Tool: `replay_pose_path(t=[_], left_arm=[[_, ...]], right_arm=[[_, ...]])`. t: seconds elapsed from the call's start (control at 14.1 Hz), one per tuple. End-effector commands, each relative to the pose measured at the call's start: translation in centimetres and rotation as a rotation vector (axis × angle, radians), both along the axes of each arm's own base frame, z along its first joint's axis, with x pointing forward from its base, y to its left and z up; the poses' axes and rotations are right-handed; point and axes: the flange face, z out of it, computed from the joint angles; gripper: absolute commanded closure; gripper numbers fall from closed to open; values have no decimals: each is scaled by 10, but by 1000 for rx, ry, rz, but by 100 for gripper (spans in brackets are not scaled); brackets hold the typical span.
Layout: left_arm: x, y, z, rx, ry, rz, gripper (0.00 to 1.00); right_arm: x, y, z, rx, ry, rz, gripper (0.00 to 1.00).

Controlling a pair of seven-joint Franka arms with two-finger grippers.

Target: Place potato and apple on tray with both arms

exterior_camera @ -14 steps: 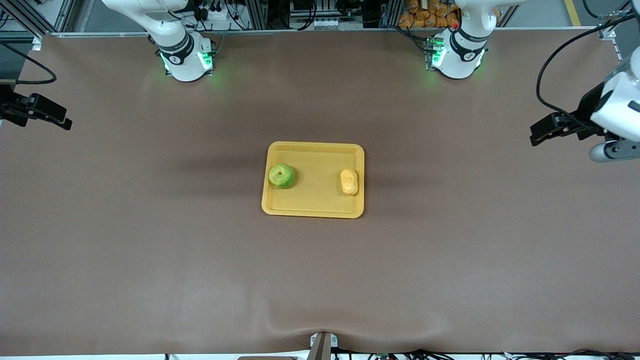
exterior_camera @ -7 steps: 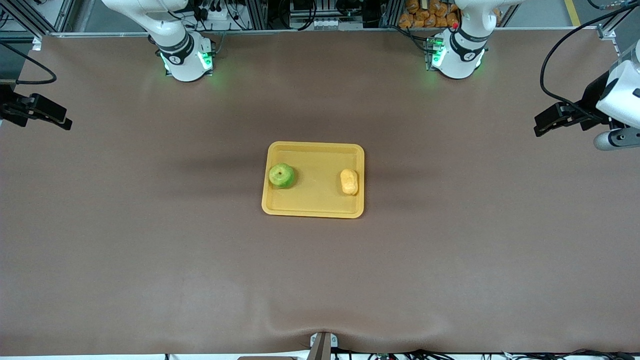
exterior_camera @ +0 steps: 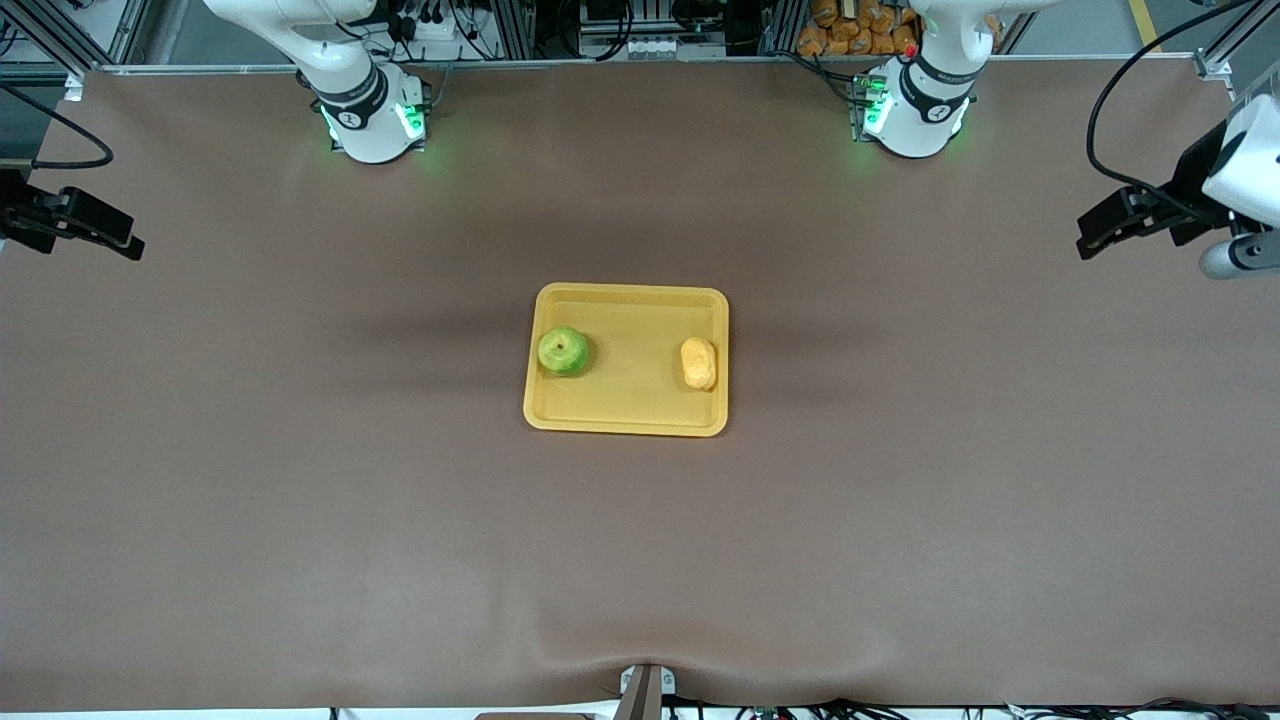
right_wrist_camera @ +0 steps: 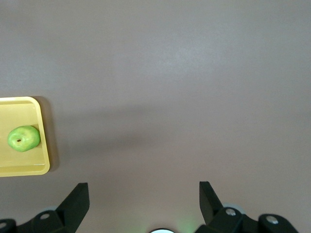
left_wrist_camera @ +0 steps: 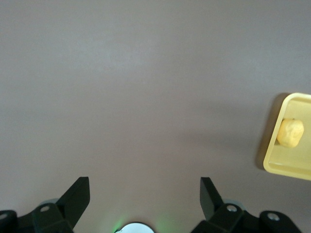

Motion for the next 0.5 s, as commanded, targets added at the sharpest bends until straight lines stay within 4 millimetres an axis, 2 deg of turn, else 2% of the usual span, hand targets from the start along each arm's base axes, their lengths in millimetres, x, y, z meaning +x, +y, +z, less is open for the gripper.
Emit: replay_pose_path(t=[0.0, 0.43], left_arm=[[-28, 3, 2, -5, -17, -18, 0], [-26, 10, -1, -18, -9, -66, 0]], right_arm=[[2, -2, 4, -12, 3, -16, 0], [2, -1, 4, -12, 1, -14, 0]])
